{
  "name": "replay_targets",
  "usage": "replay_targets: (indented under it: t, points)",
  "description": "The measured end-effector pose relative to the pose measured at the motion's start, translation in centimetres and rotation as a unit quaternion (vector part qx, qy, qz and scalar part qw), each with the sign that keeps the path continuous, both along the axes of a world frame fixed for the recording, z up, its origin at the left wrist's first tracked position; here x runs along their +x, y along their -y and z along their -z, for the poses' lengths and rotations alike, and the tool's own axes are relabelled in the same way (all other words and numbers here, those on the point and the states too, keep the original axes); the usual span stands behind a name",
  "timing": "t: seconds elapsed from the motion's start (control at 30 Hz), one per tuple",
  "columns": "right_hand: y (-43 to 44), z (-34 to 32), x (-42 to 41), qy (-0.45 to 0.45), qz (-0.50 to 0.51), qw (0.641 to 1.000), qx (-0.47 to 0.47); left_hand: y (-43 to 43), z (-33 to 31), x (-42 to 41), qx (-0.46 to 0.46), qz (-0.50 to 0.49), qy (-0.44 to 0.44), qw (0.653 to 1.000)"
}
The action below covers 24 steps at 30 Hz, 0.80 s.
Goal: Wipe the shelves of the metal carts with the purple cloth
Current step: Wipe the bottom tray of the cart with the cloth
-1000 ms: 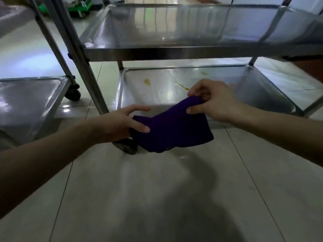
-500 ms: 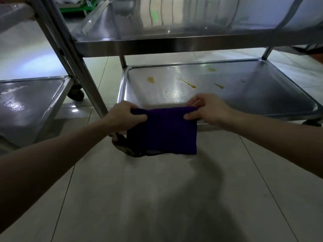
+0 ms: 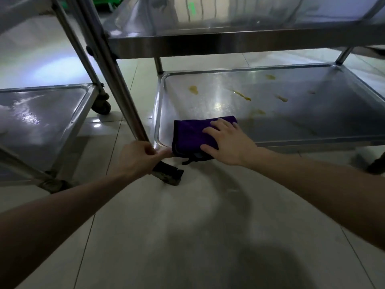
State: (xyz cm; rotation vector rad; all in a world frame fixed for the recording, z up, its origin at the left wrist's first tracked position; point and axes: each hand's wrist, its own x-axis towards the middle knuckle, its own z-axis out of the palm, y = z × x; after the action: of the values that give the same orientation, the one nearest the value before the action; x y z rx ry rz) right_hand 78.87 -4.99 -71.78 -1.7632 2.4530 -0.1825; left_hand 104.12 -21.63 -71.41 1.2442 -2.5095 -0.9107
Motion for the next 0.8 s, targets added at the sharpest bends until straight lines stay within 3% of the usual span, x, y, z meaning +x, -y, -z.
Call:
replay_targets:
  t: [0.07,0.13,0.37,0.47,0.6,0.8]
  points:
    - [2.3,0.8,1.0,0.008,0.070,0.997,-0.015,1.2,-0.1,1.4,0.049,-0.101,-0.013,0.994]
    - [3.6,3.0,2.1,0.012,0.127,0.992,0.009,2.8,-0.7,1.7,0.037,-0.167,-0.044,0.984]
    - [4.2,6.4,1.8,0.016,0.148,0.989,0.012,4.5,-4.6,-2.7,0.080,-0.054,-0.301,0.949]
    - [4.0,6.6,2.7,0.002,0.156,0.988,0.013,4.1,-3.4,-3.5,0.130,-0.085,-0.339,0.928]
    - [4.7,6.0,2.8,0.023,0.158,0.987,0.031,4.0,-2.8,-4.4,0.103,-0.144,-0.377,0.909]
    - [4.9,7.0,3.7,-0.022,0.156,0.987,-0.013,4.6,-2.3,-4.4,0.131,-0.168,-0.416,0.884]
